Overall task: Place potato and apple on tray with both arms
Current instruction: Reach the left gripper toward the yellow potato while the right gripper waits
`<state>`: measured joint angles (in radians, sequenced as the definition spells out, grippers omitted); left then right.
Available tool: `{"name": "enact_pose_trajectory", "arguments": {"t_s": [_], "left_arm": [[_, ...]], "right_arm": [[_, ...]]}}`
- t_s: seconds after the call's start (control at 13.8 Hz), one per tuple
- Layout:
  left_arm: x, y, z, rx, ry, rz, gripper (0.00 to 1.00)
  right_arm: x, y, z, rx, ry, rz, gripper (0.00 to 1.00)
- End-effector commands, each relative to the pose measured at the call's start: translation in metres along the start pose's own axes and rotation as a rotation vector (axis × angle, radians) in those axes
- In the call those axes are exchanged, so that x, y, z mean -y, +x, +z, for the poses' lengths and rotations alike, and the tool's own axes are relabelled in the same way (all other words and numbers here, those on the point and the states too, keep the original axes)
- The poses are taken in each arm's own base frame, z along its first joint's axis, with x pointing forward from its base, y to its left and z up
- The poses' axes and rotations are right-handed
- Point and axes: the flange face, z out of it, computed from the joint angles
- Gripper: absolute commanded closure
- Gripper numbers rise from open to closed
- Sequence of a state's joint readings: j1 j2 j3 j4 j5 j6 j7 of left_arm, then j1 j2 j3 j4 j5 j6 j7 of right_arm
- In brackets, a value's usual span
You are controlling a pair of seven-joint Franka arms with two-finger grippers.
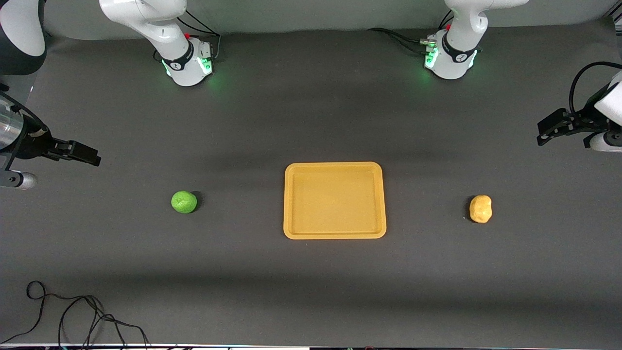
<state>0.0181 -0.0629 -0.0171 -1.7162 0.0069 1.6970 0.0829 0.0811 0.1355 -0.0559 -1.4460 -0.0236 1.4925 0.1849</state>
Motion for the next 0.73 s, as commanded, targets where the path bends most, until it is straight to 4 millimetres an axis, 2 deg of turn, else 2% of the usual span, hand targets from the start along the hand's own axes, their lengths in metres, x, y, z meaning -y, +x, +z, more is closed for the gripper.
{"name": "enact_pose_trajectory", "arguments": {"t_s": [0.0, 0.36, 0.51, 0.65], "left_arm": [[0.001, -0.002, -0.007, -0.006, -0.002, 0.001, 0.0], [0.001, 0.002, 0.001, -0.004, 0.004, -0.002, 0.0], [0.002, 0.016, 0.025, -0.001, 0.003, -0.001, 0.0], [0.004, 0.032, 0.068, 0.018, 0.002, 0.006, 0.0]], "right_arm": [[0.001, -0.011, -0.009, -0.015, 0.003, -0.021, 0.0], [-0.003, -0.005, -0.007, -0.013, 0.044, -0.038, 0.0], [0.001, -0.005, -0.008, -0.017, 0.041, -0.065, 0.0], [0.004, -0.007, -0.007, -0.01, 0.035, -0.084, 0.0]]}}
